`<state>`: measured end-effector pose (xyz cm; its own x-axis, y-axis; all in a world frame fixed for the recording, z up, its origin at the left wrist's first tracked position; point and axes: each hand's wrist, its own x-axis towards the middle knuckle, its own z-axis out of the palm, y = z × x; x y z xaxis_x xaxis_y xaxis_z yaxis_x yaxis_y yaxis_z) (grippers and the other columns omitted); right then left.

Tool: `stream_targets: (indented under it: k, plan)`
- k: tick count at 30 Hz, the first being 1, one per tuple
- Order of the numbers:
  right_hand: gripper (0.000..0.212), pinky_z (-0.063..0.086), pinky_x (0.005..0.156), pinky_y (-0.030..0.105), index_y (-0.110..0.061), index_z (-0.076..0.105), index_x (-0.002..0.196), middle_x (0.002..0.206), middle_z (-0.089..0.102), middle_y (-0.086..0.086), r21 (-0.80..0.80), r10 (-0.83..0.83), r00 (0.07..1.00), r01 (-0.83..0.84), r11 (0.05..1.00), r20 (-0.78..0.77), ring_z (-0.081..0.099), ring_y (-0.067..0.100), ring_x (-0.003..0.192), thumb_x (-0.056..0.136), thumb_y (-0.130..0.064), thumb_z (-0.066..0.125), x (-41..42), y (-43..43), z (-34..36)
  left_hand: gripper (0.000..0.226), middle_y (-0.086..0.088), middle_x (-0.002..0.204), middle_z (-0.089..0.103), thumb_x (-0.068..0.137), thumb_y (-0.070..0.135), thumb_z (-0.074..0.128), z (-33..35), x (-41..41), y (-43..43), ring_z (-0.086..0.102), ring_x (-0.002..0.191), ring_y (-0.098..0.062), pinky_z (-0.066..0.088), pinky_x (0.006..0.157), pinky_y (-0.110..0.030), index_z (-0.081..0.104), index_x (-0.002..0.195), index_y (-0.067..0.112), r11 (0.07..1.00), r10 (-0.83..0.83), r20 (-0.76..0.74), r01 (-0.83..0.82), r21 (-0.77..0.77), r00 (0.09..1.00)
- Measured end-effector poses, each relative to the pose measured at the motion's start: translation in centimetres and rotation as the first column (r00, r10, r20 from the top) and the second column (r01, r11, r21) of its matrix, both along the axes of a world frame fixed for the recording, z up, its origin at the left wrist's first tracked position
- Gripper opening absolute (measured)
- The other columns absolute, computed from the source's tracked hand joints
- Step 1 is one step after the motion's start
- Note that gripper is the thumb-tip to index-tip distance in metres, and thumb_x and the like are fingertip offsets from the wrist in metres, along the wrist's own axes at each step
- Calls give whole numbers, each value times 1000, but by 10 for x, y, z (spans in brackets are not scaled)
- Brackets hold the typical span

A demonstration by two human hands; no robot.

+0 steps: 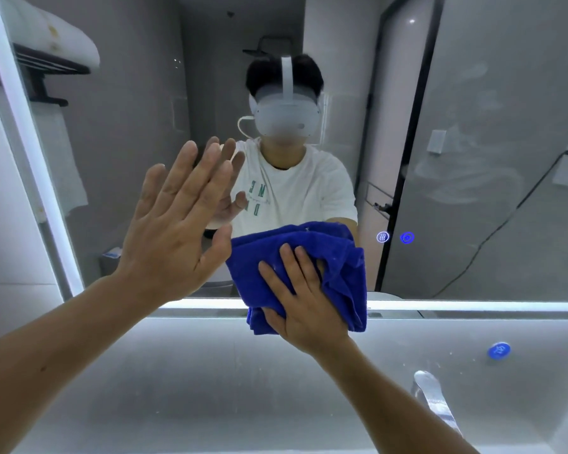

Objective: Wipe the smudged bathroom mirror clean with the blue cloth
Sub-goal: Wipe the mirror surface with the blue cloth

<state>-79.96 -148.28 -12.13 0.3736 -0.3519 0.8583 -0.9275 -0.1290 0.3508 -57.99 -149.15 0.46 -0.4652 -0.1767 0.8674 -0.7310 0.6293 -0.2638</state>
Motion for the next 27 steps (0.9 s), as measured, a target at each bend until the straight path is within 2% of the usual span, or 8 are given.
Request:
stream_targets:
  k: [3, 7, 11, 14, 17, 21, 24, 27]
  plan:
    - [62, -3, 121, 44, -20, 24, 151, 160, 12, 10, -12, 7, 999, -7, 1000, 46, 4, 29, 150, 97, -44, 43, -5, -1, -5, 65, -17, 159, 22, 95, 32, 38, -3, -3, 0, 15, 148, -36, 17, 116, -62, 21, 152, 7, 1000, -2, 11, 2, -11, 1000]
    - [66, -2, 120, 46, -23, 19, 154, 163, 4, 10, -33, -99, 988, 103, 994, 121, 3, 29, 150, 97, -48, 40, -39, 11, -25, 64, -16, 160, 22, 97, 35, 34, -7, -6, -1, 14, 149, -36, 17, 115, -62, 20, 153, 7, 1000, 10, 18, -10, 3, 1000]
    - [64, 4, 120, 49, -23, 18, 155, 158, 18, 19, -28, -194, 960, 204, 979, 201, 3, 31, 150, 99, -51, 30, -82, 23, -36, 65, -16, 160, 21, 97, 35, 34, -11, -11, -5, 14, 149, -35, 16, 116, -61, 21, 153, 6, 1000, 20, 33, -20, 9, 999]
    - [65, 8, 118, 51, -23, 12, 156, 156, 18, 23, -3, -263, 918, 276, 961, 296, 5, 36, 149, 100, -52, 25, -110, 32, -44, 65, -15, 161, 19, 97, 35, 35, -13, -15, -7, 12, 150, -34, 15, 117, -60, 20, 154, 6, 1000, 17, 29, -17, -3, 999]
    - [64, 14, 115, 56, -19, 16, 154, 158, 13, 22, -2, -290, 856, 322, 947, 428, 11, 41, 147, 99, -50, 26, -121, 37, -46, 65, -16, 161, 20, 96, 33, 36, -13, -18, -8, 13, 149, -35, 16, 116, -61, 21, 154, 7, 1000, -5, 33, 5, -18, 999]
    - [71, 7, 117, 58, -19, 13, 156, 162, 2, 18, -16, -228, 798, 285, 958, 558, 5, 43, 147, 95, -53, 30, -82, 24, -44, 64, -17, 160, 21, 97, 32, 37, -12, -16, -10, 14, 149, -36, 16, 116, -62, 22, 153, 6, 999, -12, 34, 13, -29, 999]
    - [73, 0, 118, 53, -25, 13, 156, 163, 3, 14, -4, -159, 920, 172, 985, 358, 4, 38, 149, 94, -57, 34, -32, 12, -50, 65, -16, 161, 20, 96, 32, 37, -12, -15, -11, 12, 149, -36, 14, 117, -61, 20, 153, 8, 1000, -13, 21, 13, -22, 1000]
    - [70, 3, 121, 46, -22, 27, 151, 161, 15, 11, -11, -42, 989, 44, 999, 141, 9, 31, 150, 92, -50, 49, 5, 3, -57, 65, -14, 161, 19, 96, 34, 35, -10, -15, -11, 11, 150, -34, 13, 118, -60, 19, 154, 9, 1000, -14, 9, 14, -19, 1000]
